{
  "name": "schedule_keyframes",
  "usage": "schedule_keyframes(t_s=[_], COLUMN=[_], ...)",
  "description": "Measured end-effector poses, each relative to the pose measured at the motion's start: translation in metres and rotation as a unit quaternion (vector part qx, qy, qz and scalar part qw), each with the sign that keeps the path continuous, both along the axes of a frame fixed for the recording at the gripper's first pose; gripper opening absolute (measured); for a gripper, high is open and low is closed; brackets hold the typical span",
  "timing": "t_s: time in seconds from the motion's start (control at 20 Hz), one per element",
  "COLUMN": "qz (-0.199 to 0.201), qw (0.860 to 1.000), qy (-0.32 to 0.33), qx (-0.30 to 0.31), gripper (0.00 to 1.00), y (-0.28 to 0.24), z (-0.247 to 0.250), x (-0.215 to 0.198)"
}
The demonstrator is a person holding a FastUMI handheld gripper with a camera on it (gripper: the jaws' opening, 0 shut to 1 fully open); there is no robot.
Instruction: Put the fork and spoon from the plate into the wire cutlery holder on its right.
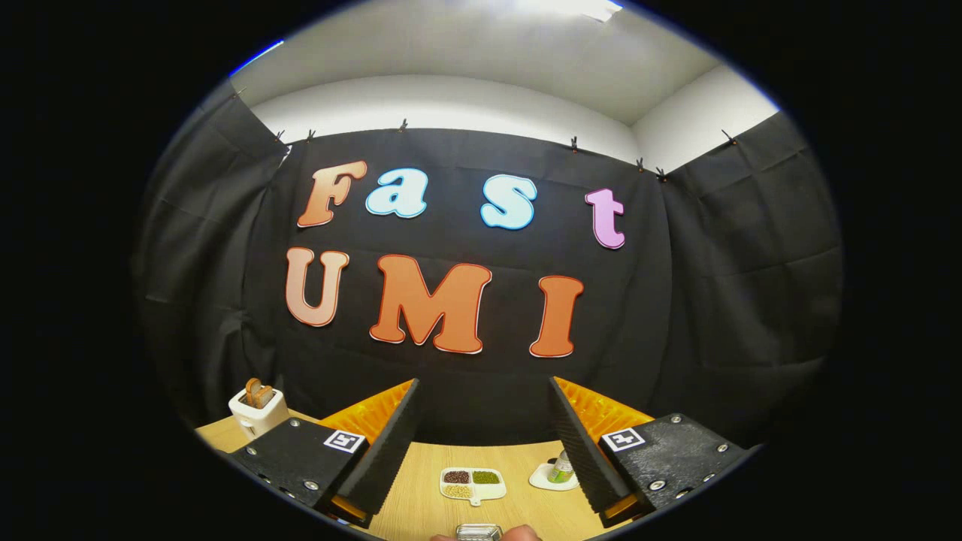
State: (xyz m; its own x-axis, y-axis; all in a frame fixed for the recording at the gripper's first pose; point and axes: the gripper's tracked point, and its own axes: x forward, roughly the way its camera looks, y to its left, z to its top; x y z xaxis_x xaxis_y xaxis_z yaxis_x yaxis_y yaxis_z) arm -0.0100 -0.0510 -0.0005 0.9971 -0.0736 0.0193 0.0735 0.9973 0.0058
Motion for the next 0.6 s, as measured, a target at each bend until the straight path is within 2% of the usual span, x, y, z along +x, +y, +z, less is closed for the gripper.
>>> schedule_keyframes(t_s=[0.2, 0.6], qz=[0.013, 0.086], qw=[1.0, 0.995], qy=[0.001, 0.041], qx=[0.009, 0.013], gripper=[0.98, 0.99], y=[0.005, 0.058], z=[0.001, -0.029], x=[-0.002, -0.014])
